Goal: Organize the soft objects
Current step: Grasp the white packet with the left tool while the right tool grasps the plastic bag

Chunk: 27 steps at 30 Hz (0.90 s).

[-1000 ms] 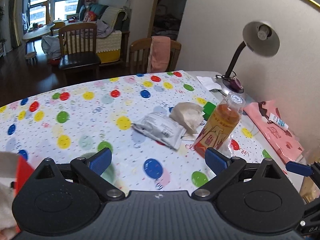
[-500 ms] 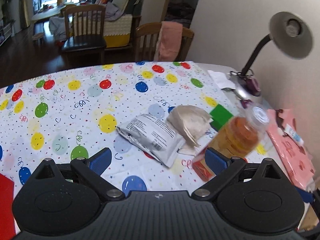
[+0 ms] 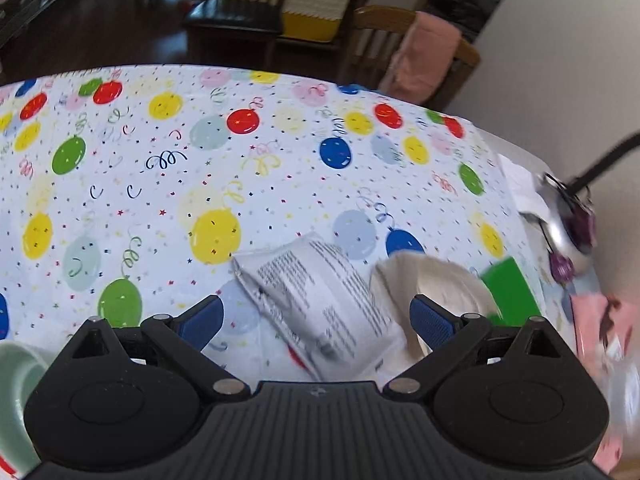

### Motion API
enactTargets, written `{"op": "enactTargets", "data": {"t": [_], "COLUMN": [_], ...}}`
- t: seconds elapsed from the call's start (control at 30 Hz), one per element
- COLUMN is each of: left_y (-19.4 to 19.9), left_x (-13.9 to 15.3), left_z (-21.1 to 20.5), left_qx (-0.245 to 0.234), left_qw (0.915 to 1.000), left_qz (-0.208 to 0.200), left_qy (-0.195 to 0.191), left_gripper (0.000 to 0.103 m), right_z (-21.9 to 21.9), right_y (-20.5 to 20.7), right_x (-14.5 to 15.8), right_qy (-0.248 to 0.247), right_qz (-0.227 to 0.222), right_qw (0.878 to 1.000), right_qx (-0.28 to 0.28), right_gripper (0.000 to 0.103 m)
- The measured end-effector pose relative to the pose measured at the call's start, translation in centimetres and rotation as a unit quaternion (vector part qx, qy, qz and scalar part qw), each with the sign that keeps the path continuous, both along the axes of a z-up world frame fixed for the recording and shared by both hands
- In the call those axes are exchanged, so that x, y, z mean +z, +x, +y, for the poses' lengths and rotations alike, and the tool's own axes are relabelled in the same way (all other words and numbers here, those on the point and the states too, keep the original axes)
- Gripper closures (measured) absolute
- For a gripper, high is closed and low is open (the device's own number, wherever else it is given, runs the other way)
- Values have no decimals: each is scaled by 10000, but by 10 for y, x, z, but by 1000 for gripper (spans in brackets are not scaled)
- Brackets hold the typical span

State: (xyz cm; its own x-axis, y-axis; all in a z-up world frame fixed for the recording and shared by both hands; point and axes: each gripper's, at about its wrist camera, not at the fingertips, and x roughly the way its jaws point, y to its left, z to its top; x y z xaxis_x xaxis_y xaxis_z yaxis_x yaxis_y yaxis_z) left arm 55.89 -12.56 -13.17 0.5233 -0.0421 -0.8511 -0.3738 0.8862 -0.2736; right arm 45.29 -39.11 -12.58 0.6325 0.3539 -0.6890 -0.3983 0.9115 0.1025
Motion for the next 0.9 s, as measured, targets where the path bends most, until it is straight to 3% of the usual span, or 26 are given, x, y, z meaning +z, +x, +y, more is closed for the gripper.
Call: {"op": "enactTargets", "data": {"t": [0.2,0.53,0.73,0.9], "left_y": [23,41,39,37], "left_x": [-20,-51,-64,-63], "left_z": [10,3,-1,-3], "left_qx": [560,739,704,627], "left_qw": [9979,9962,9962,9970], "left_qz": [169,464,503,455], "left_qy": [-266,-73,-80,0], "left_gripper": [3,3,3,3], "right_z": [4,11,17,16], "right_y": [12,29,33,36], "right_x": [-12,-35,-47,-55], "right_qy": [-23,-168,-248,-223], "right_qz": [94,320,433,508], "right_qw": [9999,9992,9986,9984], "right_qx": [99,164,164,106], "right_gripper": [25,31,39,52]}}
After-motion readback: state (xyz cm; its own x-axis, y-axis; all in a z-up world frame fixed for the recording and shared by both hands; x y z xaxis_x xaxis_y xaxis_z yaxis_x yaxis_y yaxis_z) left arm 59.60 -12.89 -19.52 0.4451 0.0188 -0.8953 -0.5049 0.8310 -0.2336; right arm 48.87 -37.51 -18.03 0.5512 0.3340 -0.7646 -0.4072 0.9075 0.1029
